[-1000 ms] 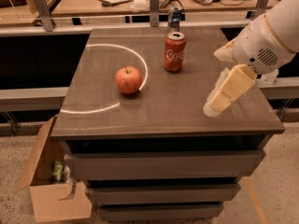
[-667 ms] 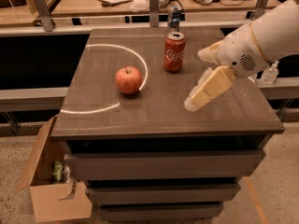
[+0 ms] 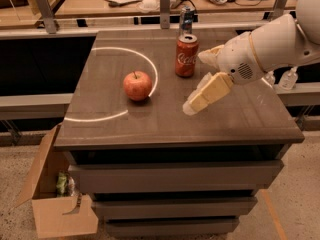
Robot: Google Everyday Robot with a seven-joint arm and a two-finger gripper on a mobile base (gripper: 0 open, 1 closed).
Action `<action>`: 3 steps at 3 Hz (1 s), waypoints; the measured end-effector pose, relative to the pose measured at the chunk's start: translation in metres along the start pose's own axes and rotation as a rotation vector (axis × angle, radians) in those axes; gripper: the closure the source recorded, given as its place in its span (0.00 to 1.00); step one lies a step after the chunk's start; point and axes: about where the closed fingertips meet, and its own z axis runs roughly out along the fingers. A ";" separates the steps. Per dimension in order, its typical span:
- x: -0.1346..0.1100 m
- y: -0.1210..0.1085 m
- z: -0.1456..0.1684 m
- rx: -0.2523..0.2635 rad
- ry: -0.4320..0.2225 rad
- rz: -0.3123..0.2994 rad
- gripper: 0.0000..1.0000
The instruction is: Pick apple
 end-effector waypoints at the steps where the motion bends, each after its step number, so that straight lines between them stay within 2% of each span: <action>1: 0.005 0.004 0.012 0.005 -0.027 0.024 0.00; 2: 0.011 0.004 0.041 0.026 -0.098 0.027 0.00; 3: 0.010 -0.001 0.057 0.034 -0.143 0.012 0.00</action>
Offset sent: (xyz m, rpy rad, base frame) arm 0.0118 0.0277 -0.0550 0.1416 -0.0473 -0.0606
